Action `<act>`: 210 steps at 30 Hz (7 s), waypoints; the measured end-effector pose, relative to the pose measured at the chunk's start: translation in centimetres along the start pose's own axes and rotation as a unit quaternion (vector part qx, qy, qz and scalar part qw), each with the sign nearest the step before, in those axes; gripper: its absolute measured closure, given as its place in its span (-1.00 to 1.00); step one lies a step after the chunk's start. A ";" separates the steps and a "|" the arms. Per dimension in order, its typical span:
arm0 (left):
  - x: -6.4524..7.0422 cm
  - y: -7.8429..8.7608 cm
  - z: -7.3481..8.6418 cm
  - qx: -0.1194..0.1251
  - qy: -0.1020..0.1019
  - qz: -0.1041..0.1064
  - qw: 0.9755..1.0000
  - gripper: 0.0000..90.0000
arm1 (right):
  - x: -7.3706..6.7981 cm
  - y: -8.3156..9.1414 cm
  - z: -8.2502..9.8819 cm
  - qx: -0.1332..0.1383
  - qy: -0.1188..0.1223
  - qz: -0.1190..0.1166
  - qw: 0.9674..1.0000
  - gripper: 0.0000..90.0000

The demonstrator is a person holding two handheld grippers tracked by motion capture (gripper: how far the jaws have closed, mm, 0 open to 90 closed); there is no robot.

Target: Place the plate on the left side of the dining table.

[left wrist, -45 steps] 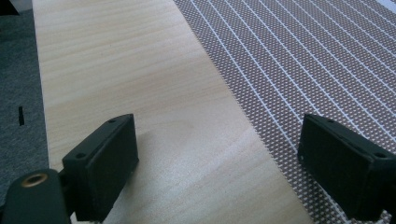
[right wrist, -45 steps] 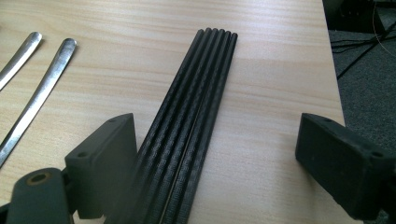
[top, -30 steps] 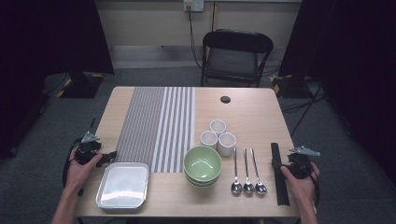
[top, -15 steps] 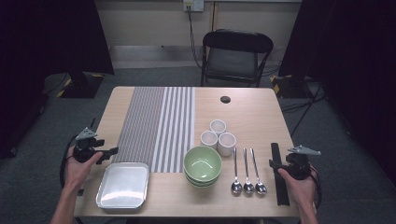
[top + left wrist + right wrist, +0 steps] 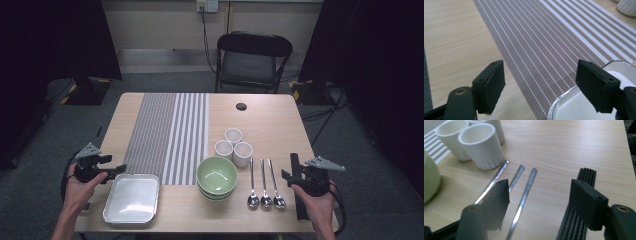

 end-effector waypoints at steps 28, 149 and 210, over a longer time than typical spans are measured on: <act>1.9 0.7 0.1 0.011 -0.007 0.040 0.999 -0.48 | -12.9 -4.1 -7.5 0.051 0.056 -0.198 0.977 0.25; -1.1 0.7 3.1 -0.031 0.036 0.090 0.995 0.97 | -33.7 -18.3 -4.6 -0.083 0.088 -0.291 0.949 0.95; -1.7 1.4 2.6 -0.002 0.039 0.083 0.996 0.96 | -33.8 -18.0 -5.1 -0.046 0.088 -0.308 0.946 0.98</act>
Point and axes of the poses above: each handheld gripper's, and its own axes: y roughly backward along the jaws, z roughly out of its underside, x roughly to its right, the point moved 3 cm from there along -y, roughly forward along the jaws, and after that the axes turned 1 degree about x, right-handed, at the moved point
